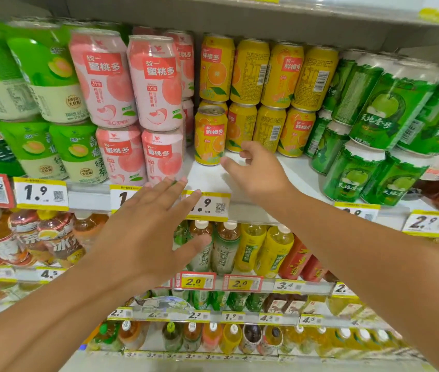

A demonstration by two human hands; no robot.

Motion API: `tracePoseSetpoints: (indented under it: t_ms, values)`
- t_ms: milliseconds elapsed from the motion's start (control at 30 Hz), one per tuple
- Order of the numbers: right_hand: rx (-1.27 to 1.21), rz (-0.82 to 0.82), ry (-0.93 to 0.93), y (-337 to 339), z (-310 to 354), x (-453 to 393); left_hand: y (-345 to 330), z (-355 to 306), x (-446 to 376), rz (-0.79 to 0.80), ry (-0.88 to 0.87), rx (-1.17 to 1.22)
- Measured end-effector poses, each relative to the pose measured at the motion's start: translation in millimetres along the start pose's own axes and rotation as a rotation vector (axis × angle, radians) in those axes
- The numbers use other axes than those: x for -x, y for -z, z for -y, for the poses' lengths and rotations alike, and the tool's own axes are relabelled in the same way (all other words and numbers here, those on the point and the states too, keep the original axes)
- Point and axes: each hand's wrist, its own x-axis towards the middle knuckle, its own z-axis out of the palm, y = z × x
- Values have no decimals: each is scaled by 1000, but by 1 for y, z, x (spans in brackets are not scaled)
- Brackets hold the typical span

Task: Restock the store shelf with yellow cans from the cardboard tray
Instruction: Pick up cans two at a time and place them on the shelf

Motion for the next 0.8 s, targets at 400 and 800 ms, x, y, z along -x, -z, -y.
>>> tracePoseSetpoints:
  t_ms: [400,800]
  values:
    - [350,233,478,2,-129,164,-84,-44,71,-2,41,-108]
    - [518,481,407,-154,-309,277,-302,-43,209,156,153,-50]
